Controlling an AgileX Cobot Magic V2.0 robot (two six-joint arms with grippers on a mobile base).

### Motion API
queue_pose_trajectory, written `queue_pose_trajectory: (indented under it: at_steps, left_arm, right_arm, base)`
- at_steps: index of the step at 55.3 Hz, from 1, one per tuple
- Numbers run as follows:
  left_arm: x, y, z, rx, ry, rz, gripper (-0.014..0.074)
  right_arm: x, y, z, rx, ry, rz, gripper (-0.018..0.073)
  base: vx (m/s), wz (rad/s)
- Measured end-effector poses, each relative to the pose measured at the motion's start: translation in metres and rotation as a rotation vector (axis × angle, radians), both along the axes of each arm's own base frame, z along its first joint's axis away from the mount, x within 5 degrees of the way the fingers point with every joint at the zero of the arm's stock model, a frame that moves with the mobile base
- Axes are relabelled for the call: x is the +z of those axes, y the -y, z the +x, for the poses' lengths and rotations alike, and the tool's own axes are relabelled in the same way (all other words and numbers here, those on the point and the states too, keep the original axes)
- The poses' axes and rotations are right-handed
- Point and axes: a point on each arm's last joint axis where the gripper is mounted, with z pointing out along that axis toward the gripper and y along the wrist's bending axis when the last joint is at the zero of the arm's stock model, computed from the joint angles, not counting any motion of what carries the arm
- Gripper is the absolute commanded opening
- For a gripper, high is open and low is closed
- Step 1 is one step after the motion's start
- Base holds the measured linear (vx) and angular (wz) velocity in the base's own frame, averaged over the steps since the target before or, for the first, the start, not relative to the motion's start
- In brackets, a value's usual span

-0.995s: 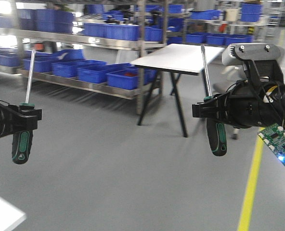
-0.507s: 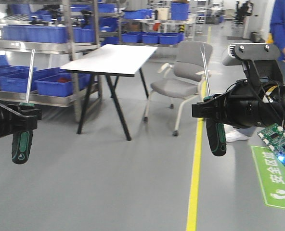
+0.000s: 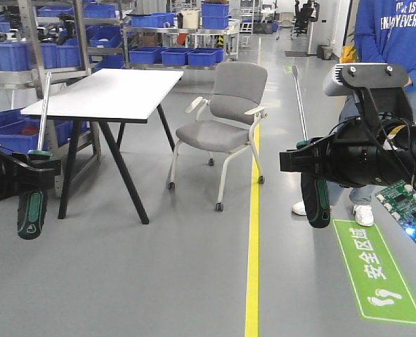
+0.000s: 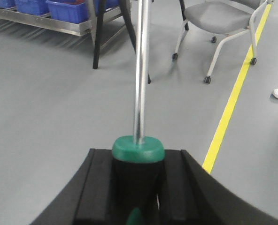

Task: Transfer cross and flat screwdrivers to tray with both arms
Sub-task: 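Drive the base to the conveyor tray holding both screwdrivers upright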

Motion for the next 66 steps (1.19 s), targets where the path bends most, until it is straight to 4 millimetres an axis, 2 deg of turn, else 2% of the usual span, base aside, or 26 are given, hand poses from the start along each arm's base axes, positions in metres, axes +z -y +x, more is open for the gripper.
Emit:
queue_pose_trajectory:
  at_steps: [30,66]
  left_arm:
    - [-0.0023,0.0003,0.0021,-0.001,-0.008,0.001,0.0003]
    - [-0.0023,0.0004,0.002,-0.001,-0.008,0.001,0.0003]
  right_arm:
    - [0.0,0.0006,0.0002,-0.002,0.0,0.0,-0.0008]
    - [-0.0002,0.0007,0.0002,-0.002,-0.001,-0.002,-0.0008]
  base:
    - [0.53,0.16]
    - [0.59,0.68]
